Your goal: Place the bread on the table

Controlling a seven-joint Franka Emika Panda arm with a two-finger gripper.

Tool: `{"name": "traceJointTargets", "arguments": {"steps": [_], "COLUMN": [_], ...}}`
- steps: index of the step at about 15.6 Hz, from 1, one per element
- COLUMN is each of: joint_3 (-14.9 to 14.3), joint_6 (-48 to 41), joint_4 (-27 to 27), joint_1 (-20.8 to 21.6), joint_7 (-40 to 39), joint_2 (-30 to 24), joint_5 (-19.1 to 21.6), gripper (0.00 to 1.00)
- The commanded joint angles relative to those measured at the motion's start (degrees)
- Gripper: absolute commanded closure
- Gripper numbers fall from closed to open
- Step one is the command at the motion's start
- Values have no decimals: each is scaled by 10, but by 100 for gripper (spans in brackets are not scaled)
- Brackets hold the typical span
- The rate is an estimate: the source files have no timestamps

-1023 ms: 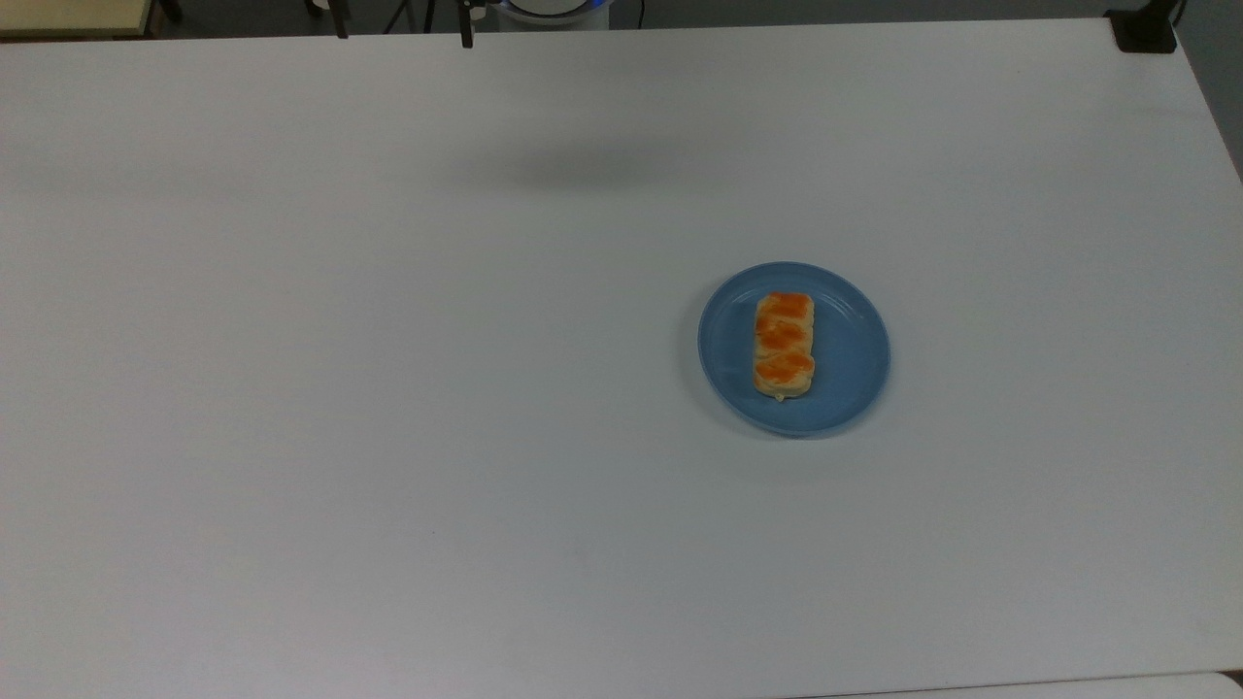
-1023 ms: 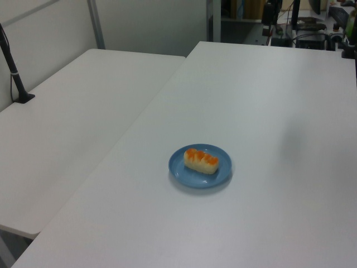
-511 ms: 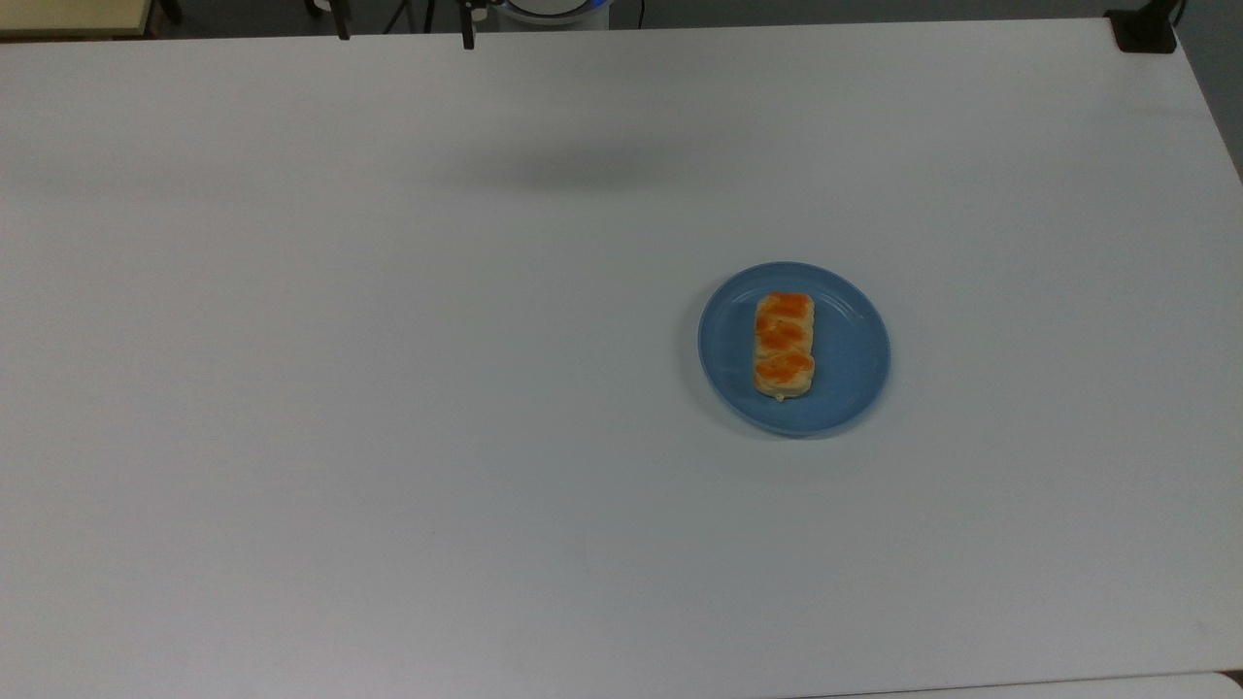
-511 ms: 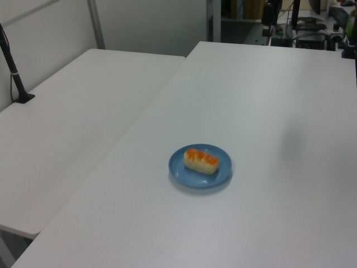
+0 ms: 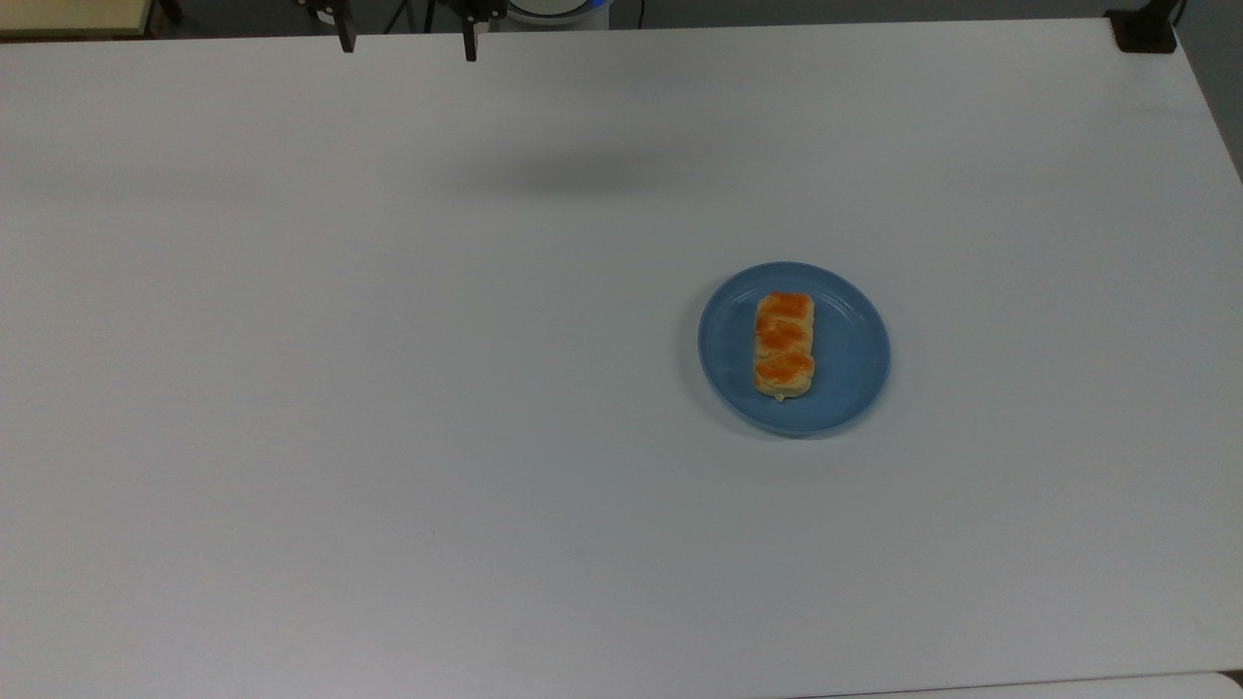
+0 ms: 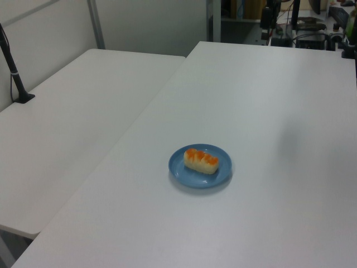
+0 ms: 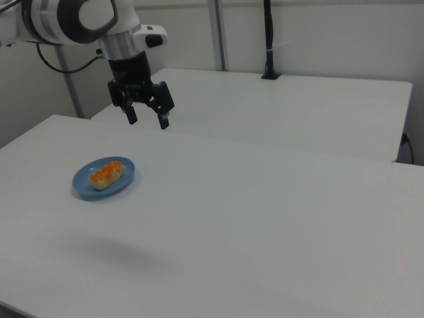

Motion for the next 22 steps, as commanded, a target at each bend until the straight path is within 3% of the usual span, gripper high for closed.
{"name": "traceJointTargets", "arguments": {"steps": [1,7,10,15,22], "joint_3": [-1,-1,-1,0,0], "joint_6": [-4,-3,-1,82,148], "joint_4": [-8,-8,-9,-10,1], "joint_1": [6,10,46,142,217], "joint_7": [-1,45,99,257,292], "joint_2": [-4,-1,13,88,178], "joint_5": [8,111,132,116,83], "gripper": [0,0,0,0,0]}}
